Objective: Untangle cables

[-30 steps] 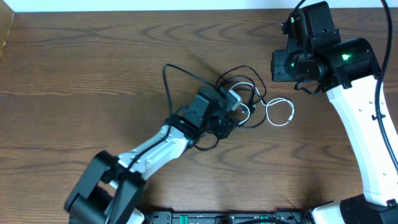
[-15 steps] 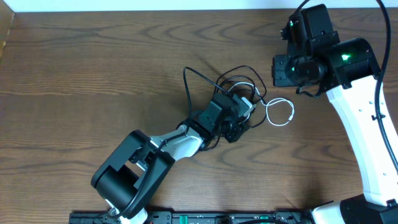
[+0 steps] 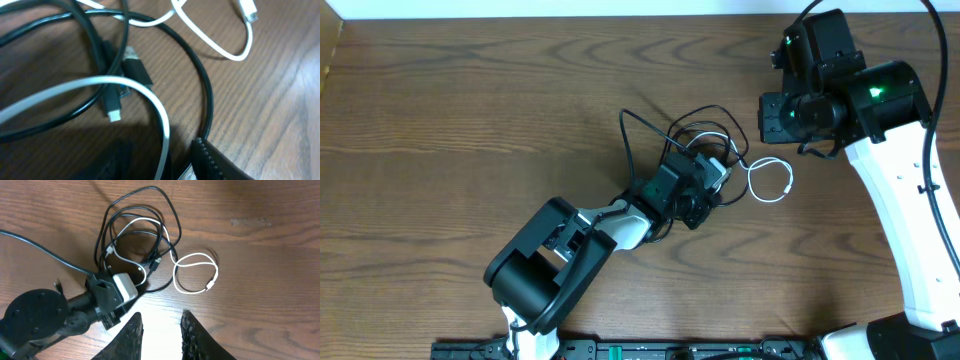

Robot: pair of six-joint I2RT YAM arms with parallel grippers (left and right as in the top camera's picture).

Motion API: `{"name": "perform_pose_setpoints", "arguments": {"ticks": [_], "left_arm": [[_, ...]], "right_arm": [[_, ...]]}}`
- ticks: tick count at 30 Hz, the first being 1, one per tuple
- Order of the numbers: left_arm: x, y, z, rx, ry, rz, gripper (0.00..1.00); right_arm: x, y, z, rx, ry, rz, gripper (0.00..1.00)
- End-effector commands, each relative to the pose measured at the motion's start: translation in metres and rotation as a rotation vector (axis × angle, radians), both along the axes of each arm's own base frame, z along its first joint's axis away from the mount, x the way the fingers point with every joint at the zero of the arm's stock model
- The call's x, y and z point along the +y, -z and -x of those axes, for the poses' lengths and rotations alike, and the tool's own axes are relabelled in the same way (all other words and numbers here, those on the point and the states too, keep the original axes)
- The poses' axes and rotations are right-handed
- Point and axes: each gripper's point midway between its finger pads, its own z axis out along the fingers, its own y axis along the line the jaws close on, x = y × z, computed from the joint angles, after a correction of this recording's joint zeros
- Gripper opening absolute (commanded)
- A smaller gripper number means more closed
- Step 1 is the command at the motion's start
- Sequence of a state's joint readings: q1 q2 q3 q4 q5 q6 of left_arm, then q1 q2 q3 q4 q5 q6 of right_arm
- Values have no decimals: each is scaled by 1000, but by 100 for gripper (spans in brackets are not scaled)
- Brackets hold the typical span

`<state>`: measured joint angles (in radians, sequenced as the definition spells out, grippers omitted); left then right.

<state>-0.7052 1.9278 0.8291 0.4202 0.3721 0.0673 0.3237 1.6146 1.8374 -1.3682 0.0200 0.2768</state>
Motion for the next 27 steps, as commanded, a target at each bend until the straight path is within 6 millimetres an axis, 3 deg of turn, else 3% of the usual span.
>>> {"name": "perform_pose_setpoints", "arguments": {"ticks": [1,5,9,14,17,21,27], "left_arm": [[3,15,5,35,1,-25,11],[1,10,3,37,-11,-11,8],[-2,-14,-1,1,-13,25,8],[-4,-77,-7,-98,-17,107,7],[6,-120,-15,-172,-51,155,8],[30,-175,-20,-255,-103,210,8],[66,-215,-15,-308,-153,211,8]], "right_arm": [[-2,-5,-1,-20,-4,9,22],[-3,-5,-1,-19,-4,10,23],[-8,-5,-3,-28,10,37,24],[-23,-4,-6,-43,75,103,24],[-32,1,-9,-51,121,145,23],[-31,22,-11,-25,117,149,23],[-15,66,-10,38,81,87,25]]}}
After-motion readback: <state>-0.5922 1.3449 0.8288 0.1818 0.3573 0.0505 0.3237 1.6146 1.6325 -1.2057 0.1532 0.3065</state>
